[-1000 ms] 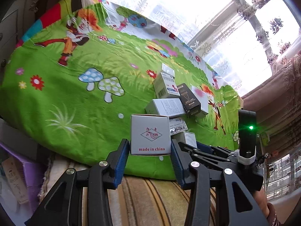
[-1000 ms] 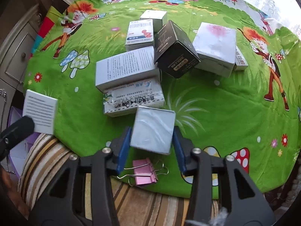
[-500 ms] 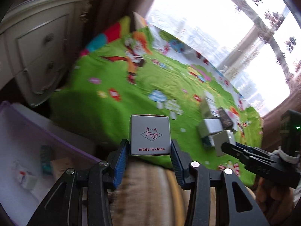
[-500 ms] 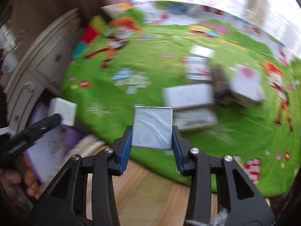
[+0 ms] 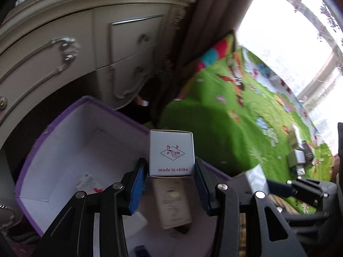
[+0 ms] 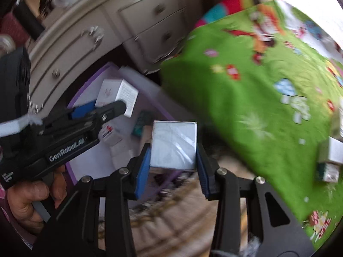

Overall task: Organize rigid objects
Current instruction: 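Open both tools to drop the boxes into the purple box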

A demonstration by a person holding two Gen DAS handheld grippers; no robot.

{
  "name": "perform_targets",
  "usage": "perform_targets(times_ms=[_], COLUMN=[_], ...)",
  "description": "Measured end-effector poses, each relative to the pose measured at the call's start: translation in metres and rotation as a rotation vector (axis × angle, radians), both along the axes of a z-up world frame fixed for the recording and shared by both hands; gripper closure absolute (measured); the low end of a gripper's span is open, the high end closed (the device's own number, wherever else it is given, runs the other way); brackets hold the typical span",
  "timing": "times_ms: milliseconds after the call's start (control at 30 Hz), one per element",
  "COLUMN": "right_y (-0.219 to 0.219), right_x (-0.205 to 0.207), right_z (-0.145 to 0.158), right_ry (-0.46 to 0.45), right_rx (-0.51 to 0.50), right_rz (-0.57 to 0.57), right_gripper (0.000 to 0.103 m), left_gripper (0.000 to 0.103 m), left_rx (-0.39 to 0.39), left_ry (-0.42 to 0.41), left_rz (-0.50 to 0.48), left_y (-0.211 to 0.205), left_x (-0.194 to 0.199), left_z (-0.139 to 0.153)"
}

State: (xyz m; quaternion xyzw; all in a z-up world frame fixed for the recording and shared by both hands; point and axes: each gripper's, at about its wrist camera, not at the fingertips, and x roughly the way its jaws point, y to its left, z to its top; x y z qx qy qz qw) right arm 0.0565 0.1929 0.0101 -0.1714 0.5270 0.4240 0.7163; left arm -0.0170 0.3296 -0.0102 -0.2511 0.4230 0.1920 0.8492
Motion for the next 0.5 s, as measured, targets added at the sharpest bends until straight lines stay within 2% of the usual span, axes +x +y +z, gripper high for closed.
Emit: perform_targets(times_ms=[167,233,300,400,500], right_y=[0.031,0.037,0.039,0.033,0.016], right_x=[-0.017,-0.02,-0.02,-0.019,-0.016], right_z=[-0.026,-0.035,-0.039,-0.036,-0.028], right_ry=[0.041,0.062,0.069,0.041,-0.001], right_rx=[-0.059,-0.093,-0.105,-0.107,-0.104], right_rz=[0.069,0.09,0.095,0.09,0.07], right_gripper=[0.058,0.058,0.05,0.037,0.036], left_gripper=[0.056,0.043,0.038,0.038,0.038], left_rx=[-0.032,-0.05,-0.072,-0.064,-0.033], left_ry=[0.042,0.054,0.066,0.087,0.121], left_rz=[0.053,0.067,0.071,0.047,-0.006], left_y=[0.017,0.02,0.021,0.016,0.002], left_x=[-0.006,-0.008,-0.005,0.002,0.016], left_z=[-0.016,-0.022,-0.029,-0.035,-0.039])
